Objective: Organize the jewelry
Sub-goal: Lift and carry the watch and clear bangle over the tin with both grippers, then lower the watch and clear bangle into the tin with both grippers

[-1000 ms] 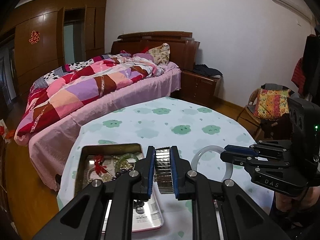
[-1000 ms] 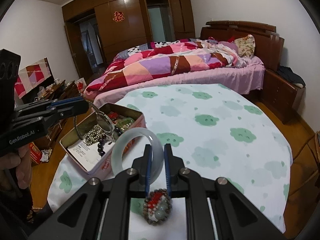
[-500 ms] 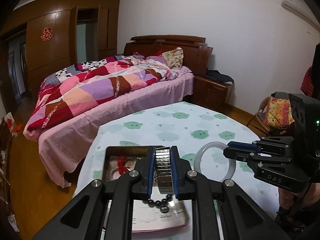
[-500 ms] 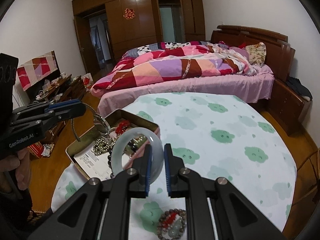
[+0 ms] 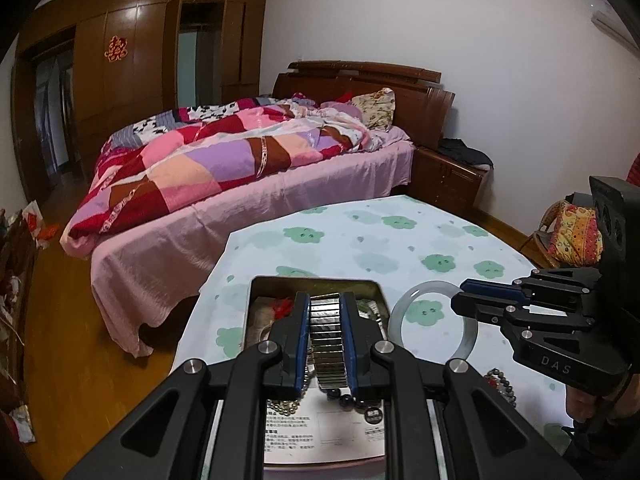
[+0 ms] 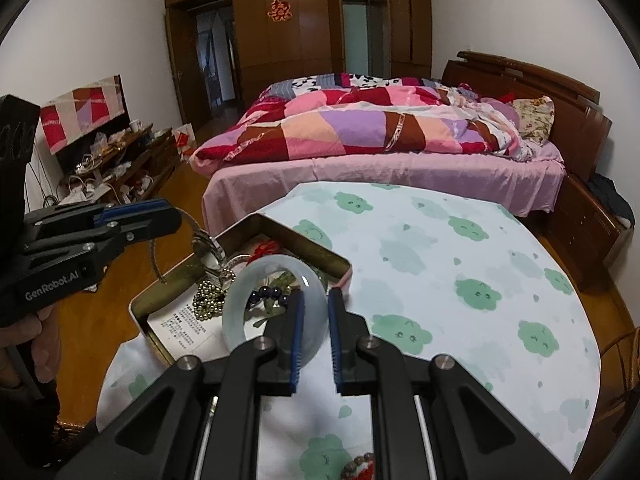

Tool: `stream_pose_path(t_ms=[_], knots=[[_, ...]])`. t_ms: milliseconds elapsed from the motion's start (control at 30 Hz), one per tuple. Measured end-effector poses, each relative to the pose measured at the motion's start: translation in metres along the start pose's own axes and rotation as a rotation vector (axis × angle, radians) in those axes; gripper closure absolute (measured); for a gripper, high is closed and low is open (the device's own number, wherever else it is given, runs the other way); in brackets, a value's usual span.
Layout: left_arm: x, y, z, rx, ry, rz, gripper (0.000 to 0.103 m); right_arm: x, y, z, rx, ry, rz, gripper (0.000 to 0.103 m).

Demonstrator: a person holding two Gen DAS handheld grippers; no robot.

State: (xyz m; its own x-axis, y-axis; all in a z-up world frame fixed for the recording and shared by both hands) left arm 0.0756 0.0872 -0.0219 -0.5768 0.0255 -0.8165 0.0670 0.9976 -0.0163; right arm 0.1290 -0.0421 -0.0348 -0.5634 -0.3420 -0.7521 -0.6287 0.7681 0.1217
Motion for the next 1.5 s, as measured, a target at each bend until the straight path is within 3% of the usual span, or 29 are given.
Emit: stream_pose_path(t_ms=[633,1500], knots=[[0.023,0.026,0.039,-0.032,0.076,-0.038,0.088,0.006,0.019,0.056,0.028,0.106,-0.062,0.089],[0.031,0.026,0.052,-0.039,0.113,-0.020,0.088,0.011,0.022,0.071,0.045,0.132,-0.067,0.089]])
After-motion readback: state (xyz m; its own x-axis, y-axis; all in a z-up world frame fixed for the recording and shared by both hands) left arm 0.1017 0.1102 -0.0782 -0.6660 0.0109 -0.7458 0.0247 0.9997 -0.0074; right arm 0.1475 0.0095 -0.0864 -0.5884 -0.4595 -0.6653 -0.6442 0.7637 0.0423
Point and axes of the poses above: each gripper's, at about its wrist camera, not at the fingertips, and z roughly the way its jaws point, y to its left, x to its underside, the point moved 5 cm from there along z, roughly the way its jaws point, and after that the axes turned 5 degrees about z, right-handed, at the moved point
